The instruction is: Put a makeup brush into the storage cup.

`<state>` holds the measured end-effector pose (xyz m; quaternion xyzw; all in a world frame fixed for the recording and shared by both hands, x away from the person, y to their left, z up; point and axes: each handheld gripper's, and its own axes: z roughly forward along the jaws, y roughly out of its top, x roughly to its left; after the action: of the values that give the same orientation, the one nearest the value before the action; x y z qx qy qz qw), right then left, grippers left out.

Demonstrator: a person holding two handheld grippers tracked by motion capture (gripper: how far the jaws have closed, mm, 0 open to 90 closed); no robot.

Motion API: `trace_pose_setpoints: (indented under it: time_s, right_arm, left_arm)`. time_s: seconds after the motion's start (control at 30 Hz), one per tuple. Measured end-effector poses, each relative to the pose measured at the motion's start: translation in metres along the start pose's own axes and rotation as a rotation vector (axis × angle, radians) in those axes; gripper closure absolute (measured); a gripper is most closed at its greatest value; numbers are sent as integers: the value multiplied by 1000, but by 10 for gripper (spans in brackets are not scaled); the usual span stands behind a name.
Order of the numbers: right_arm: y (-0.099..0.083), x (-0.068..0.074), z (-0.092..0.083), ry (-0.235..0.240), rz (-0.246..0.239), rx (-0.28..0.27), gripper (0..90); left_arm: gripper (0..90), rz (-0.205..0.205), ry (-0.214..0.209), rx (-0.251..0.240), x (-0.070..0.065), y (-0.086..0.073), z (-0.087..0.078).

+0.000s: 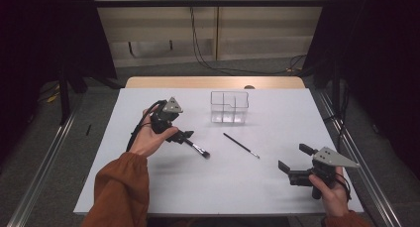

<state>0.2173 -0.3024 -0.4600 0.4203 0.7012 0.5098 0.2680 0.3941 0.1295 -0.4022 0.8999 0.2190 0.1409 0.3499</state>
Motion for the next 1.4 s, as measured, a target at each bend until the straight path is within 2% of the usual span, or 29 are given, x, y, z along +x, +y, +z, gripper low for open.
trace_pose_setpoints:
  time_s: [0.1, 0.2, 0.27, 0.3, 0.37, 0.47, 0.6, 0.77, 0.87, 1.17, 1.27, 1.3, 1.33, 1.4]
  right_arm:
    - [0, 0, 0, 3, 1, -1, 0]
    - [0, 0, 0, 4, 1, -1, 0]
    - [0, 0, 0, 3, 0, 0, 0]
    - [0, 0, 0, 3, -1, -1, 0]
    - [0, 0, 0, 4, -1, -1, 0]
    - [0, 0, 0, 6, -1, 2, 1]
    - [0, 0, -1, 8, -1, 0, 1]
    - [0, 0, -1, 12, 0, 1, 1]
    - [-1, 0, -1, 13, 3, 1, 1]
    - [-1, 0, -1, 16, 6, 3, 1]
    - [-1, 0, -2, 17, 6, 5, 1]
    - [-2, -1, -1, 17, 4, 7, 1]
    - [-2, -1, -1, 17, 4, 10, 1]
    - [-2, -1, -1, 18, 6, 13, 1]
  left_arm:
    - [52, 2, -24, 45, 3, 1, 2]
    - [42, 48, -42, 118, 5, 3, 5]
    - [44, 73, -48, 139, 4, 5, 6]
    - [41, 93, -69, 162, 4, 6, 8]
    - [45, 108, -64, 184, 3, 7, 10]
    - [43, 140, -117, 241, 1, 8, 18]
    - [43, 220, -142, 298, -1, 9, 27]
    - [56, 272, -197, 369, -3, 13, 36]
    - [50, 271, -224, 390, -2, 14, 41]
    - [46, 275, -252, 437, 3, 10, 57]
    - [45, 267, -301, 445, 1, 8, 62]
    - [43, 268, -301, 452, 1, 8, 64]
    - [41, 255, -273, 460, 0, 7, 67]
    - [39, 257, -276, 487, 0, 6, 69]
